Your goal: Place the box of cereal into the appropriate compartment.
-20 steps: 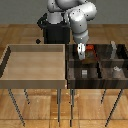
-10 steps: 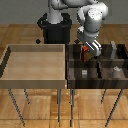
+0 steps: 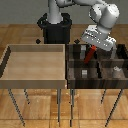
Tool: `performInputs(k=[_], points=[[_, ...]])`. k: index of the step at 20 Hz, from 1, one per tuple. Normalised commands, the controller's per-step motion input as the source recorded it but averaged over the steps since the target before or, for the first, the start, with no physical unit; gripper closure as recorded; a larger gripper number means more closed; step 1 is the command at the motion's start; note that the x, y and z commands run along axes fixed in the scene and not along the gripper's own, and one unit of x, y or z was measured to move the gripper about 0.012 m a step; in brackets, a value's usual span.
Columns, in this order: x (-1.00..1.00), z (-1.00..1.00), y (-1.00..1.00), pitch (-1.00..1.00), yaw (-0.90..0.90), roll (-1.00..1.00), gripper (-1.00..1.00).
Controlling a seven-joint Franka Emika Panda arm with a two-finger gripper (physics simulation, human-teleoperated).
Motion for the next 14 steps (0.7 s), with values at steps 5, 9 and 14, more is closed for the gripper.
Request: performInputs(k=[5,9,14], points=[[0.0,0.0,0.2,0.0,0.56,0.0,1.0],[0.0,0.0,0.75,0.0,0.0,0.0,1.0],[0.0,0.0,1.0,0.0,0.0,0.0,1.0]])
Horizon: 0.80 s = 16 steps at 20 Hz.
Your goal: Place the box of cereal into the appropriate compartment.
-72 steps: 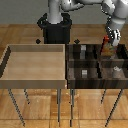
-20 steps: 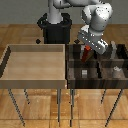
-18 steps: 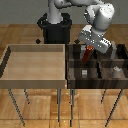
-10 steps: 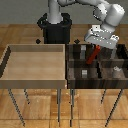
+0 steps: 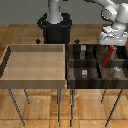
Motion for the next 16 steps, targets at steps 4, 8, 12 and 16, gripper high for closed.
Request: performInputs(k=[4,8,12,16], points=[[-0.29,0.0,0.5,0.0,0.0,0.0,1.0],[-1.0,0.0,0.0,0.0,0.0,0.0,1.0],[-1.0,0.0,0.0,0.0,0.0,0.0,1.0],[-1.0,0.0,0.0,0.0,0.0,0.0,1.0]])
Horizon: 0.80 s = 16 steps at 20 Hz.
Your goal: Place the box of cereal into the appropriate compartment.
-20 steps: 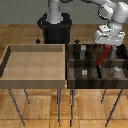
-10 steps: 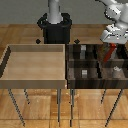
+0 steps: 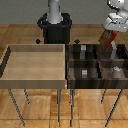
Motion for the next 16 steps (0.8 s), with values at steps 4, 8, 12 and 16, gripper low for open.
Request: performInputs(k=[4,8,12,16], points=[[-0.75,0.0,0.25,0.0,0.0,0.0,1.0],[0.0,0.0,0.75,0.0,0.0,0.0,1.0],[0.0,0.0,0.0,0.0,0.0,0.0,1.0],[0.0,-0.25,0.0,0.0,0.0,0.0,1.0]])
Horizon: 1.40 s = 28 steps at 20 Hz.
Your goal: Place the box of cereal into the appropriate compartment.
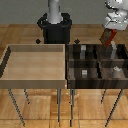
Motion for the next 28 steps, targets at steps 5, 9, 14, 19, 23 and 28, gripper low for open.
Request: performInputs(k=[5,9,14,19,23,28], points=[[0.0,-0.8,0.0,0.0,0.0,0.0,1.0],[0.0,-1.0,0.0,0.0,0.0,0.0,1.0],[-0.8,0.0,0.0,0.0,0.0,0.0,1.0],[-0.4,-0.4,0.0,0.0,0.0,0.0,1.0],[0.0,-1.0,0.0,0.0,0.0,0.0,1.0],[0.0,-0.6,0.0,0.0,0.0,0.0,1.0]])
